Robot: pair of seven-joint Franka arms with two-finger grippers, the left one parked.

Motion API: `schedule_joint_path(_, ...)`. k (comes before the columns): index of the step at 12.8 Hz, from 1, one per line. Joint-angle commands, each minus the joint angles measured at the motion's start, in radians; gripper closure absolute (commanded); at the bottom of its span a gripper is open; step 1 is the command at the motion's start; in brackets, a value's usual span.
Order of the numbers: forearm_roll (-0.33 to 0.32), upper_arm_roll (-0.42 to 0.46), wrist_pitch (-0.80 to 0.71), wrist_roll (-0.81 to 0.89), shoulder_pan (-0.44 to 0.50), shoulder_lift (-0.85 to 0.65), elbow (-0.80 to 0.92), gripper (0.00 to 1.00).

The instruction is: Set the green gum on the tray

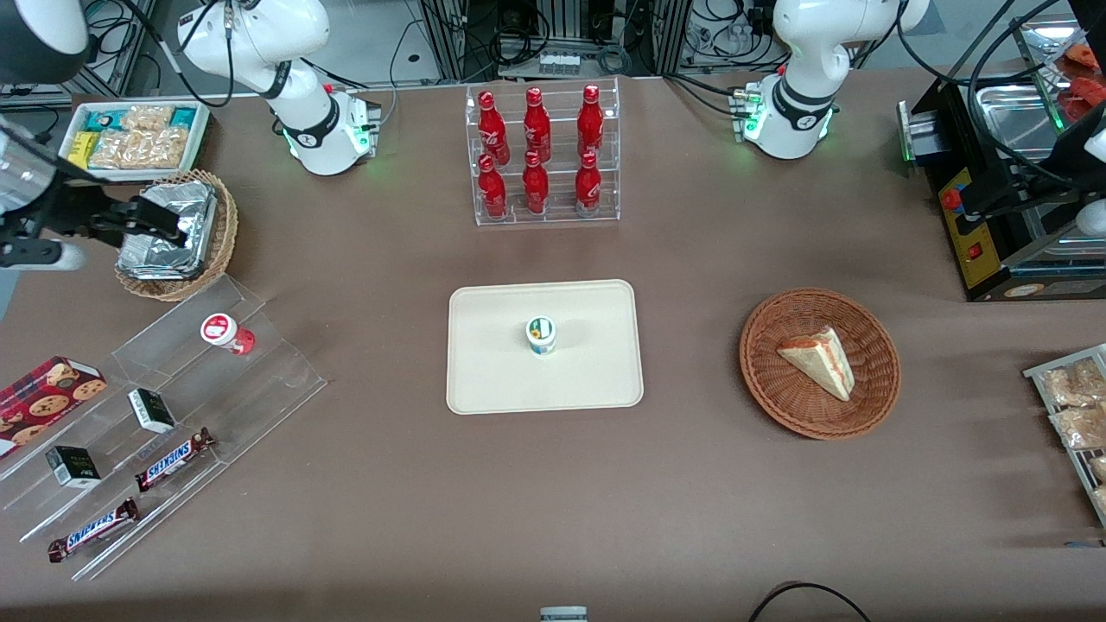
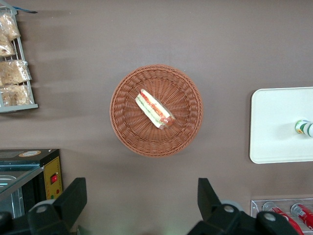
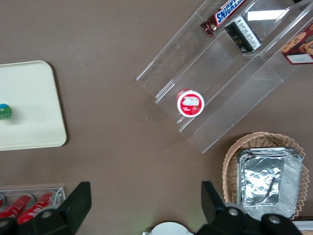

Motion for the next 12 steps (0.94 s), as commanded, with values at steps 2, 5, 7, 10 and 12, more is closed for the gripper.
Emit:
schedule_joint_path(2,-0.004,0.171,-0.082,-0.055,-0.179,0.113,0.156,0.0)
schedule_joint_path(5,-0.004,0.188,-0.109,-0.058,-0.209,0.172,0.237,0.0)
schedule_joint_path(7,-0.004,0.188,-0.109,-0.061,-0.225,0.172,0.237,0.0)
schedule_joint_path(10,-0.004,0.188,-0.104,-0.061,-0.227,0.173,0.237,0.0)
schedule_joint_path(12,-0.004,0.188,-0.107,-0.061,-0.23,0.172,0.237,0.0)
